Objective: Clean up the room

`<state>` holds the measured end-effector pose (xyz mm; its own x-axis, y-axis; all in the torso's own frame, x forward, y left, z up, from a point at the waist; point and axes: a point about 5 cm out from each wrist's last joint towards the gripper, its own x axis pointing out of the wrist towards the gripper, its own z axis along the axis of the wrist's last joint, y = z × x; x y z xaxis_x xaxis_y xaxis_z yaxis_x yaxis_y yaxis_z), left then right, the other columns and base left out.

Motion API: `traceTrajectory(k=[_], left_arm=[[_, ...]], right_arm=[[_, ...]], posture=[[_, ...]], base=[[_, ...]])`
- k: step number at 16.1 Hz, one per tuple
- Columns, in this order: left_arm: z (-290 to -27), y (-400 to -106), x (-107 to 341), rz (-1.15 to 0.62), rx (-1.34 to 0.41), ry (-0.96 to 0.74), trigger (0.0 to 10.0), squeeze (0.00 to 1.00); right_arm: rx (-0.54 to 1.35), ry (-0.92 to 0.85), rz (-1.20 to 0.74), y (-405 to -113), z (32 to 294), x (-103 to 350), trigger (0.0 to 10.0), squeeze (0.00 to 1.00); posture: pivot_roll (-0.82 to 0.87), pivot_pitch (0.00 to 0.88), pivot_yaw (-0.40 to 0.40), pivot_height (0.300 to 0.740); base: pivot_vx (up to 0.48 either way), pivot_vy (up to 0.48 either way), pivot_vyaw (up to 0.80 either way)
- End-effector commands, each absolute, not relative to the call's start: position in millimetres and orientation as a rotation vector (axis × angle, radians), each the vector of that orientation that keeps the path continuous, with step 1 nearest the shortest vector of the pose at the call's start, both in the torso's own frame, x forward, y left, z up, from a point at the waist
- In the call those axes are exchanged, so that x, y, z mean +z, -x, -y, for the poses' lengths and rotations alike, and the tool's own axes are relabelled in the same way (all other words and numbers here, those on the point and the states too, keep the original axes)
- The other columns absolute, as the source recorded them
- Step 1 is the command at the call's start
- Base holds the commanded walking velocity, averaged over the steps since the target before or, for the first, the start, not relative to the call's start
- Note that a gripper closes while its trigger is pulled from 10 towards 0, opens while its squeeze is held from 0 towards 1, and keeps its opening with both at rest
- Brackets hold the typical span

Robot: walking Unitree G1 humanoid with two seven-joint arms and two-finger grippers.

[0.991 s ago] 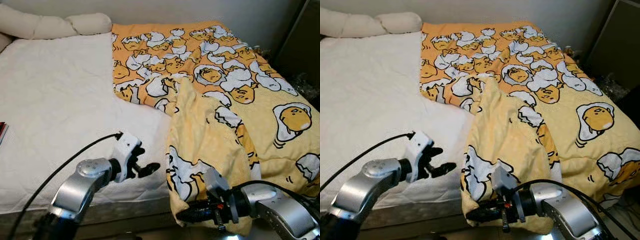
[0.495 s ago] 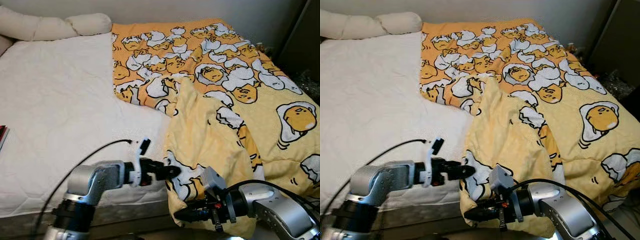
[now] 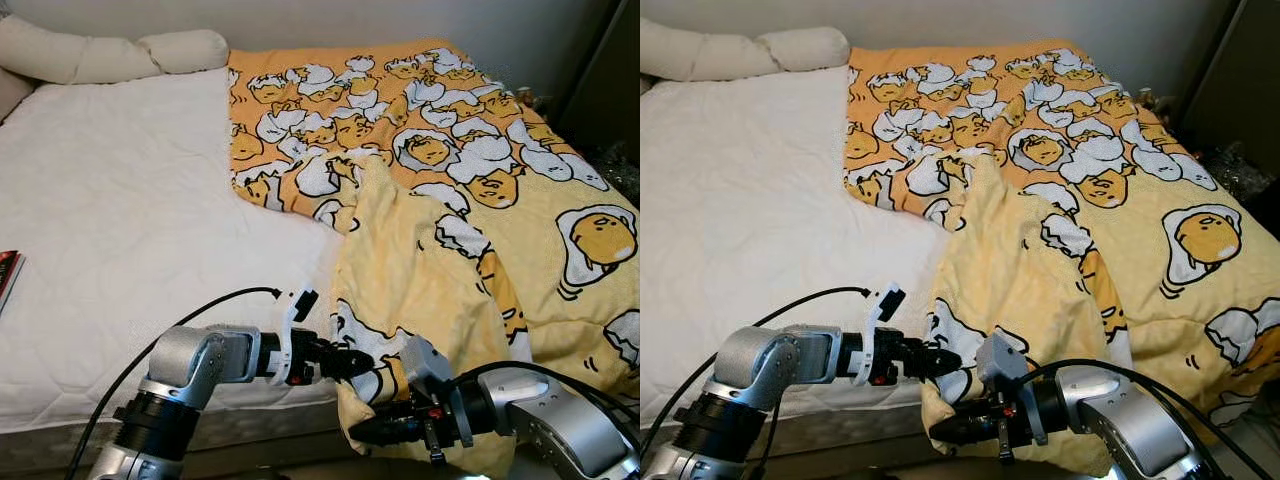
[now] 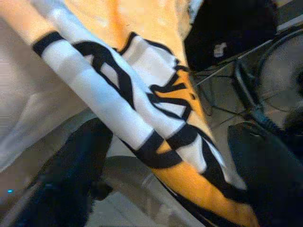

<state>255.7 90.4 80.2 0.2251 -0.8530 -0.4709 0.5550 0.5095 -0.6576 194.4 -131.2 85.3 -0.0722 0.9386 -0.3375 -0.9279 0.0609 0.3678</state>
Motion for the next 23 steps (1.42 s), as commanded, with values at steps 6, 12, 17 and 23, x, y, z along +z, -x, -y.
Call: traceTrajectory(k=[6, 12, 17, 23], left_arm=[[-95, -261, 75, -0.92, -0.96, 0.364, 0.0, 0.0], [-96, -261, 70, -0.924, -0.946, 0.391, 0.0, 0.0], [-100, -268, 55, -0.921, -0.872, 0.383, 0.0, 0.0], [-137, -254, 19, -0.974, -0.792, 0.012, 0.0, 0.0]], right_arm=[[1.548, 0.008, -0.552, -193, 124, 89, 0.0, 0.0], [1.507, 0.05, -0.535, -201, 125, 89, 10.0, 0.0], [1.449, 0.002, -0.561, -210, 135, 98, 10.0, 1.0], [1.261, 0.033, -0.518, -219, 166, 108, 10.0, 1.0]], posture=[[0.0, 0.016, 0.085, 0.74], [-0.01, 0.0, 0.087, 0.74], [-0.07, 0.0, 0.082, 0.74], [-0.08, 0.0, 0.072, 0.74]], base=[[0.0, 0.0, 0.0], [0.0, 0.0, 0.0], [0.0, 0.0, 0.0], [0.0, 0.0, 0.0]])
